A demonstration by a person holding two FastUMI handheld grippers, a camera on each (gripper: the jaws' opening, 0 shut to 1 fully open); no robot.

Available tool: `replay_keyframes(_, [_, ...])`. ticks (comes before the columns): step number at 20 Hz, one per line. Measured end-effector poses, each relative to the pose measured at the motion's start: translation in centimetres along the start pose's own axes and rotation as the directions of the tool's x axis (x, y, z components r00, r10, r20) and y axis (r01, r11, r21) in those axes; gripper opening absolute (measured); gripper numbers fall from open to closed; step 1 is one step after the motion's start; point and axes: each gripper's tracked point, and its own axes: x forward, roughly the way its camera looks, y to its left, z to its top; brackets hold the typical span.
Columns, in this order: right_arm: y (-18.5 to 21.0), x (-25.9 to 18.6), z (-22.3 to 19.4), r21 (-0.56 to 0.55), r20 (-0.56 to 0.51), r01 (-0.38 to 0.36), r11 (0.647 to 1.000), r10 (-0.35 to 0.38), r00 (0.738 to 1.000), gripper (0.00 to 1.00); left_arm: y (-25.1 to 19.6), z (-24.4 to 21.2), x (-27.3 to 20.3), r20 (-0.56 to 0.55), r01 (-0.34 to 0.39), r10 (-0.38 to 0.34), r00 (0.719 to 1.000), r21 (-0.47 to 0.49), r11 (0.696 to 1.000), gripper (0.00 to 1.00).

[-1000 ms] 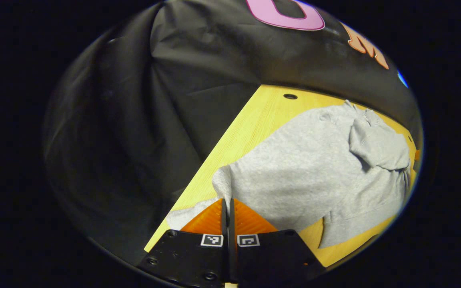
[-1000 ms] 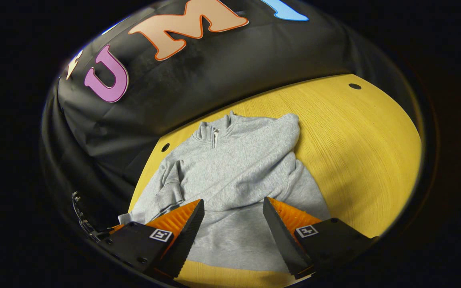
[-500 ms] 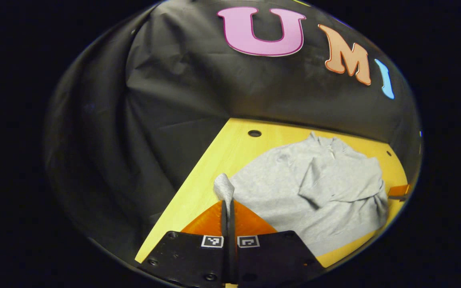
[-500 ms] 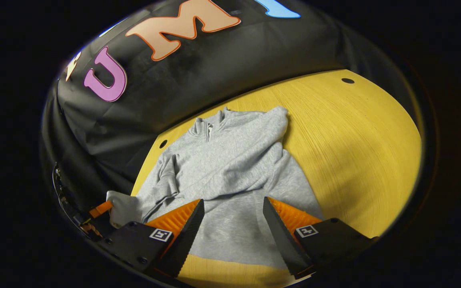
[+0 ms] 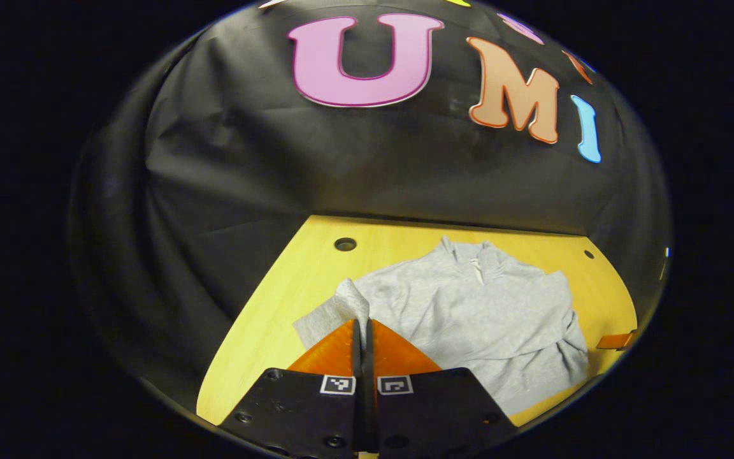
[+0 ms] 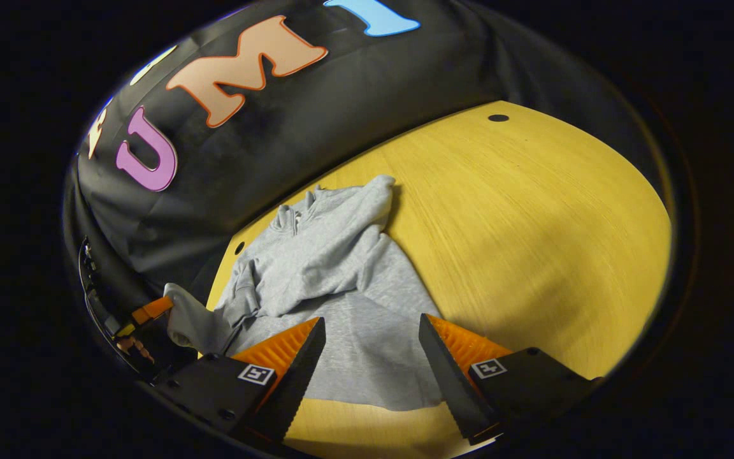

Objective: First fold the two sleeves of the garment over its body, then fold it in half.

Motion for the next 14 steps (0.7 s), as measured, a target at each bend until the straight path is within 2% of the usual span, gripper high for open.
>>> replay_keyframes(7, [-5.2, -2.5, -0.1, 0.056, 0.022, 0.071, 0.996, -0.072, 0.997, 0.96, -10.3, 3.0, 3.5, 0.017, 0.156, -0.158, 0.987, 0.073, 0.985, 0.0])
replay_keyframes(11, [-6.6, -3.4, -0.1, 0.07, 0.03, 0.103, 0.992, -0.105, 0.994, 0.96, -17.2, 3.8, 5.4, 0.021, 0.246, -0.251, 0.968, 0.138, 0.959, 0.0])
replay_keyframes(14, [-8.6, -5.4, 0.0, 0.092, 0.039, 0.123, 0.988, -0.127, 0.991, 0.96, -23.0, 2.9, 6.8, -0.019, 0.328, -0.329, 0.944, 0.162, 0.931, 0.0])
